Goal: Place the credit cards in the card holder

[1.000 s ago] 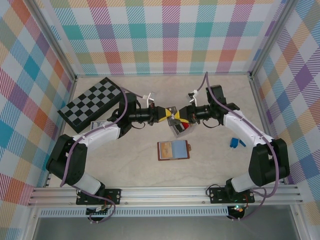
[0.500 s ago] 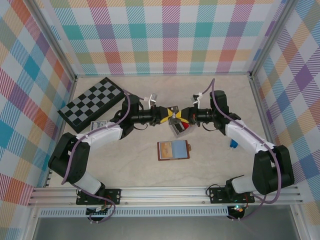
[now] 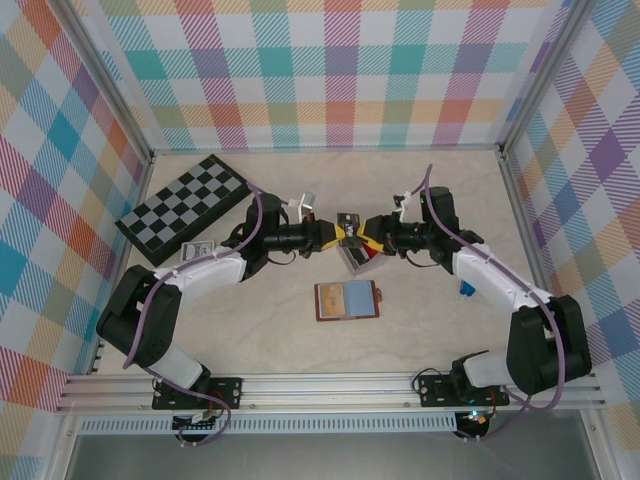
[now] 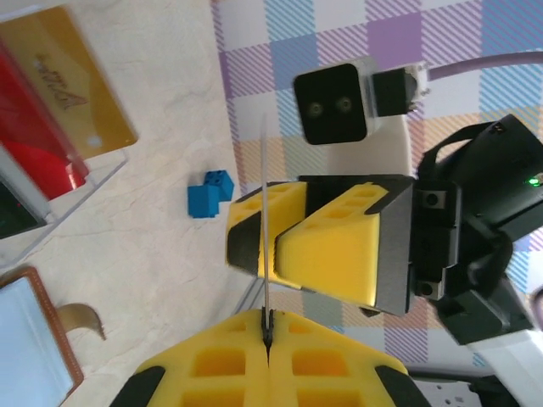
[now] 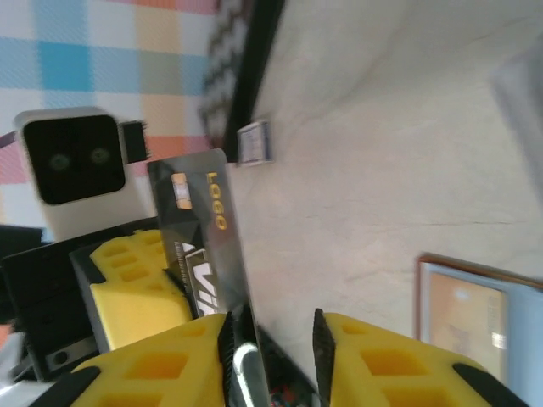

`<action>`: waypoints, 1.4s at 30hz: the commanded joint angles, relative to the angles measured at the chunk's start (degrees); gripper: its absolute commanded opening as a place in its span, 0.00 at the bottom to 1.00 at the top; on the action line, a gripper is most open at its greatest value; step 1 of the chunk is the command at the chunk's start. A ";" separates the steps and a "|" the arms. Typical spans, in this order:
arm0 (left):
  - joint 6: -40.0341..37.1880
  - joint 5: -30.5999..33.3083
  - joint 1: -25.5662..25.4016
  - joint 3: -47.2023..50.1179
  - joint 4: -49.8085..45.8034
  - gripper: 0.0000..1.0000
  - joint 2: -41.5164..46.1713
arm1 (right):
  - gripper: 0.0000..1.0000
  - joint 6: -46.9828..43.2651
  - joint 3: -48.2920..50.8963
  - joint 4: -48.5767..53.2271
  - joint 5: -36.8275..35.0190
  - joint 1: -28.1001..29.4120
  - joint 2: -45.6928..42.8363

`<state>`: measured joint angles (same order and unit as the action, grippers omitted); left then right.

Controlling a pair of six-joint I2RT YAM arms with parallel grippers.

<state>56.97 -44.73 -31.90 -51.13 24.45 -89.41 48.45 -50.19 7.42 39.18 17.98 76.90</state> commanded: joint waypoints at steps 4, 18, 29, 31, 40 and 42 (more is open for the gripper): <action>-8.16 4.60 -1.17 6.80 -10.37 0.00 3.13 | 0.53 -16.76 3.34 22.99 -14.86 0.97 -2.04; -4.94 9.30 -6.45 14.65 -3.16 0.00 -1.67 | 0.63 -21.25 4.79 24.21 -20.10 7.24 7.19; -3.20 12.04 -8.32 16.15 0.10 0.00 -4.17 | 0.63 -21.39 4.12 21.98 -21.55 7.85 11.79; -3.19 11.99 -8.61 15.93 0.24 0.00 -4.75 | 0.62 -21.21 4.07 21.42 -21.69 7.88 12.52; -3.00 13.00 -9.72 16.61 -0.52 0.00 -5.28 | 0.54 -20.41 4.57 18.79 -21.21 8.12 15.09; -3.01 13.55 -9.75 16.92 -1.71 0.00 -4.71 | 0.51 -20.41 4.50 18.74 -21.22 8.13 15.59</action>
<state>53.80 -32.38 -40.86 -35.38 23.00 -94.67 28.08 -45.69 28.36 17.91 25.54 90.45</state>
